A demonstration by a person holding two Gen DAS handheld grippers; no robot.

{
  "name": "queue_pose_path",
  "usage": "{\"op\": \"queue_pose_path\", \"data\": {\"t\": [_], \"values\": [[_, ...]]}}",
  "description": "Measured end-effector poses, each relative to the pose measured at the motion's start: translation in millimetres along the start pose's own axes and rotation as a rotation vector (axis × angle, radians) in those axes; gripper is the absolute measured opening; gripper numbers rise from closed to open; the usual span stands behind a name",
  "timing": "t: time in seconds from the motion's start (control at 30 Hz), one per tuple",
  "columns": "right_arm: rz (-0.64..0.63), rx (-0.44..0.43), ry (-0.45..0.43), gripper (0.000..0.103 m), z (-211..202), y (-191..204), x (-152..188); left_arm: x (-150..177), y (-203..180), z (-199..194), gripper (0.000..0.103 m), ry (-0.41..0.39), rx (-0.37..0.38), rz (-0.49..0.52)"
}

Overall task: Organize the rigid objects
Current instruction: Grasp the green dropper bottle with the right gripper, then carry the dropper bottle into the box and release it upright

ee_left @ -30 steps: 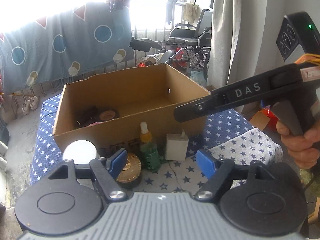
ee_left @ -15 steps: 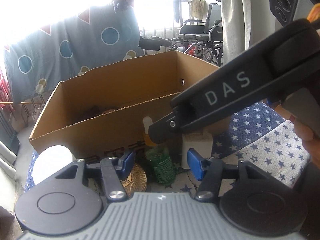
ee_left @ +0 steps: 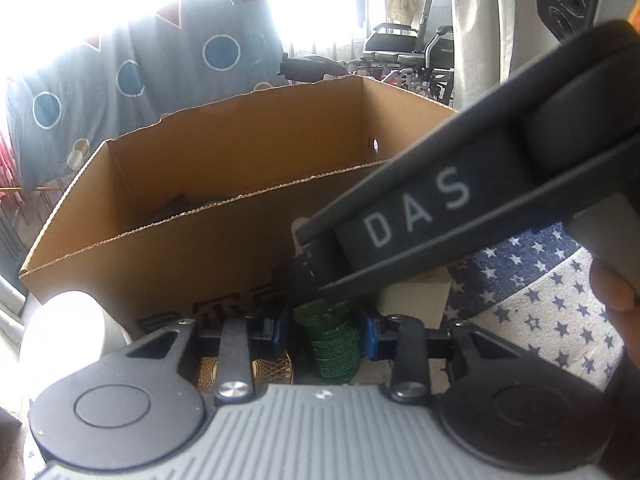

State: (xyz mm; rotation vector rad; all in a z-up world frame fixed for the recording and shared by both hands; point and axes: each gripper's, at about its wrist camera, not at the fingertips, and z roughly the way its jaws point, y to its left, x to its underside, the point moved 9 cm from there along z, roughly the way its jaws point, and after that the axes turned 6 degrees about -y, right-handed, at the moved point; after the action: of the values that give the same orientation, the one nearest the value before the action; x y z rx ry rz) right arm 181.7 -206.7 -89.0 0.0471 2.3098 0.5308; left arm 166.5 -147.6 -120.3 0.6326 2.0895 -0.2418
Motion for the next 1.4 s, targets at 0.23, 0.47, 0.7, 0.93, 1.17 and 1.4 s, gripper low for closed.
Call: {"op": "queue_pose_path", "data": {"t": [0.23, 0.47, 0.7, 0.93, 1.17, 1.4], "values": [[-0.002, 0.002, -0.013, 0.021, -2, -1, 2, 0, -2, -2, 0.035, -0.011, 0.001, -0.008], [-0.023, 0.007, -0.033, 0.021, -21, 8, 4, -7, -9, -22, 0.034, -0.045, 0.000, -0.004], [-0.079, -0.009, -0.092, 0.021, -66, 33, -8, -33, -15, -64, 0.034, -0.111, -0.018, 0.018], [-0.145, -0.045, -0.157, 0.021, -108, 54, -51, -83, -3, -85, 0.034, -0.131, 0.014, 0.002], [-0.107, -0.073, -0.103, 0.021, -94, 34, -113, -124, 22, -44, 0.034, -0.048, 0.073, -0.047], [-0.055, -0.074, -0.027, 0.021, -40, -14, -159, -140, 51, 36, 0.034, 0.097, 0.099, -0.114]]}}
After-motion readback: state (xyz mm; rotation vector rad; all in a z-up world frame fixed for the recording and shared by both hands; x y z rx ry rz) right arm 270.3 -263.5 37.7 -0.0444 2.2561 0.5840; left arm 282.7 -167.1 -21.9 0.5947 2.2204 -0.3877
